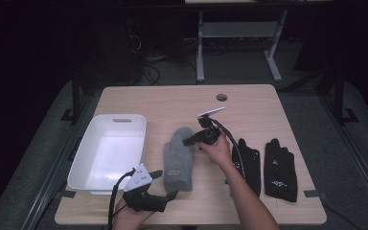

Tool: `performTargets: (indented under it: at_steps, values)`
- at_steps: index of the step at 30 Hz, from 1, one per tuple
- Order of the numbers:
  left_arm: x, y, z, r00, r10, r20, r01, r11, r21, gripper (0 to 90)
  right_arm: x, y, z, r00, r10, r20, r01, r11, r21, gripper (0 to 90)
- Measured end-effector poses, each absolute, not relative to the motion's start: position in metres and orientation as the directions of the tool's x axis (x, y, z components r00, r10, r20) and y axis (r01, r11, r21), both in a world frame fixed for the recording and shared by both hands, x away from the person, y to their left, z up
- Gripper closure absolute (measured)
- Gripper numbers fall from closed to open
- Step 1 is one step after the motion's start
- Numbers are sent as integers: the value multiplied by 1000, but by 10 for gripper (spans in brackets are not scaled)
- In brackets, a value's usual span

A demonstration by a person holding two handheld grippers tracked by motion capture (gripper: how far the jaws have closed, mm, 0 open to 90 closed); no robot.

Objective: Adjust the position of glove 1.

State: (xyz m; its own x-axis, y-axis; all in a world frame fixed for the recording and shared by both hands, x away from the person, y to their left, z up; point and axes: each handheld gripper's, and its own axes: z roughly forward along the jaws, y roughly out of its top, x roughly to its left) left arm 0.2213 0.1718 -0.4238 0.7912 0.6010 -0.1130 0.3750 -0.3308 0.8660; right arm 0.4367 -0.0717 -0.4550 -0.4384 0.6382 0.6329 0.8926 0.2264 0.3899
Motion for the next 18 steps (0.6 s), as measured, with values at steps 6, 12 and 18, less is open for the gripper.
performTargets:
  at_steps: [6, 12, 18]
  values:
    - [222, 173, -423, 784, 605, -140, 392, -308, 867, 155, 429, -88, -446, -454, 636, 625, 882, 222, 415, 755]
    - [223, 168, -422, 787, 596, -160, 403, -299, 865, 155, 418, -106, -440, -460, 643, 612, 876, 215, 432, 763]
    - [226, 159, -419, 793, 578, -194, 425, -296, 855, 176, 404, -132, -440, -450, 654, 608, 876, 191, 443, 767]
